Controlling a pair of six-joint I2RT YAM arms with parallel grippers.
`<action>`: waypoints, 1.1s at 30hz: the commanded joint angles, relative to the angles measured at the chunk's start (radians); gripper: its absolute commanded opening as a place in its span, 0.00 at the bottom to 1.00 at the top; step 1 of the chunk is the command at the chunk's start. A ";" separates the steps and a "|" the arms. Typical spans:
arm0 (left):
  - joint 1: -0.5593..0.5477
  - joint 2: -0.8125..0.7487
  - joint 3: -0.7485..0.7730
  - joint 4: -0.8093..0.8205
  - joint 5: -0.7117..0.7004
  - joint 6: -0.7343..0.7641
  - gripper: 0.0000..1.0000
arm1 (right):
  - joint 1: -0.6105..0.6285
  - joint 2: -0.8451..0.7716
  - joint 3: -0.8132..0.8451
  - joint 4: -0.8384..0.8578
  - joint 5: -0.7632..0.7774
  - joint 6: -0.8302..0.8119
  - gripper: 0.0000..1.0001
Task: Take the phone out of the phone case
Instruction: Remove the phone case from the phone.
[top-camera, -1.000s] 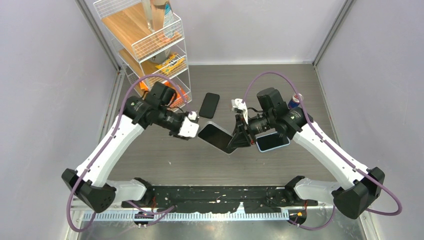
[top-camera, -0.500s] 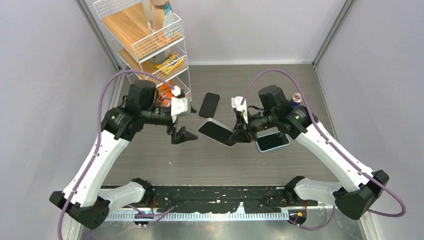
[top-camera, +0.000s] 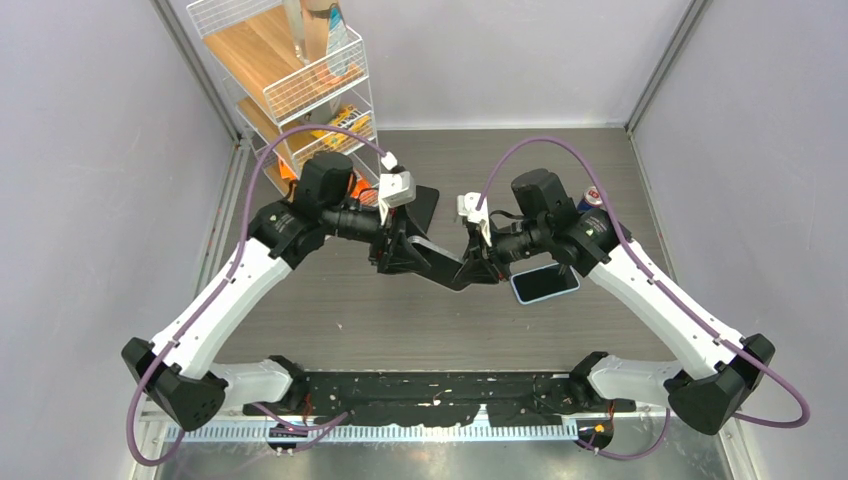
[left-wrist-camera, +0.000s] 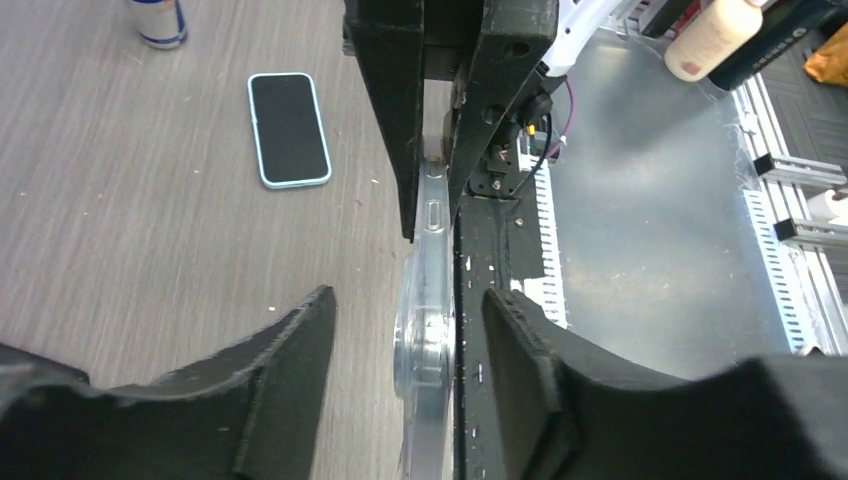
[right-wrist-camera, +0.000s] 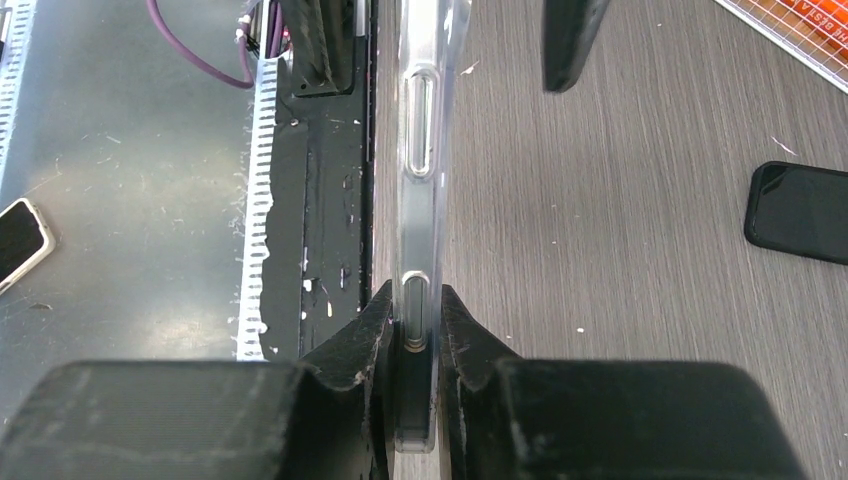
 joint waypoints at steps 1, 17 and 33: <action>-0.022 0.018 -0.011 0.054 0.047 -0.027 0.52 | 0.008 -0.004 0.064 0.042 -0.023 -0.009 0.06; 0.062 -0.080 -0.118 0.242 0.093 -0.105 0.00 | -0.044 -0.003 0.098 0.077 -0.036 0.075 0.54; 0.214 -0.198 -0.265 0.822 0.151 -0.647 0.00 | -0.165 0.052 0.125 0.420 -0.235 0.422 0.69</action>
